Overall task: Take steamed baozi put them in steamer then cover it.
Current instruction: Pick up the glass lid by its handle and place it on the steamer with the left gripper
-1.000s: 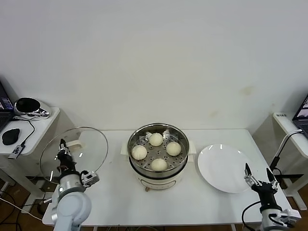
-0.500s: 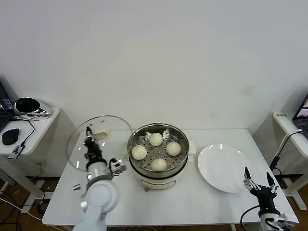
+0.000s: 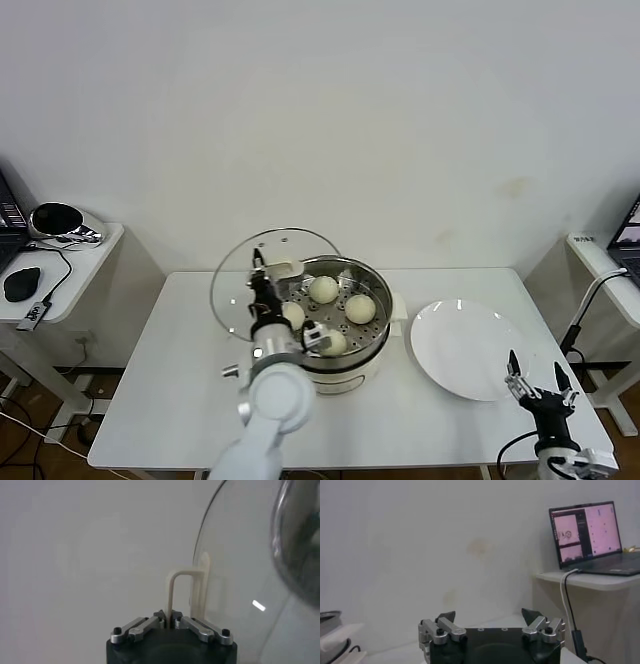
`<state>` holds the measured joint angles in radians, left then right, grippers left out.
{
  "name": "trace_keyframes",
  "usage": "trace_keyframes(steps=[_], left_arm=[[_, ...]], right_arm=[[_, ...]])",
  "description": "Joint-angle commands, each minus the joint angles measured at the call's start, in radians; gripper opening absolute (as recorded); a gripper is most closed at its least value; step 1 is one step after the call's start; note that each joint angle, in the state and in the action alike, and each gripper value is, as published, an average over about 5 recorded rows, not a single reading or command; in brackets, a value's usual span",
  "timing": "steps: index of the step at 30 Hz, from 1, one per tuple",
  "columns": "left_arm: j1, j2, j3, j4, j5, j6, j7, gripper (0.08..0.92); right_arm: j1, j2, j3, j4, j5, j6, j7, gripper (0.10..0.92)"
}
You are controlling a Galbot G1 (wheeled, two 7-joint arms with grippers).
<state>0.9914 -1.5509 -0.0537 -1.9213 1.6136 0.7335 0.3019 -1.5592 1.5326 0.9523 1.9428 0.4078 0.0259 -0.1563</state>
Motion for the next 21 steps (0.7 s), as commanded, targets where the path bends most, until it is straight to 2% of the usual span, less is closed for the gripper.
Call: trace_keyframes(steps=[1, 10, 21], left_arm=[[-0.061, -0.047, 0.135, 0.088, -0.041, 0.022, 0.004, 0.146], [-0.112, -0.05, 0.18, 0.21, -0.057, 0.028, -0.021, 0.146], [-0.115, -0.049, 0.152, 0.257, -0.001, 0.014, -0.023, 0.146]], right_arm=[[0.004, 0.011, -0.003, -0.007, -0.009, 0.003, 0.0, 0.823], [0.013, 0.014, -0.006, -0.016, -0.011, 0.005, 0.0, 0.823], [0.029, 0.014, -0.005, -0.018, -0.005, 0.002, 0.0, 0.823]])
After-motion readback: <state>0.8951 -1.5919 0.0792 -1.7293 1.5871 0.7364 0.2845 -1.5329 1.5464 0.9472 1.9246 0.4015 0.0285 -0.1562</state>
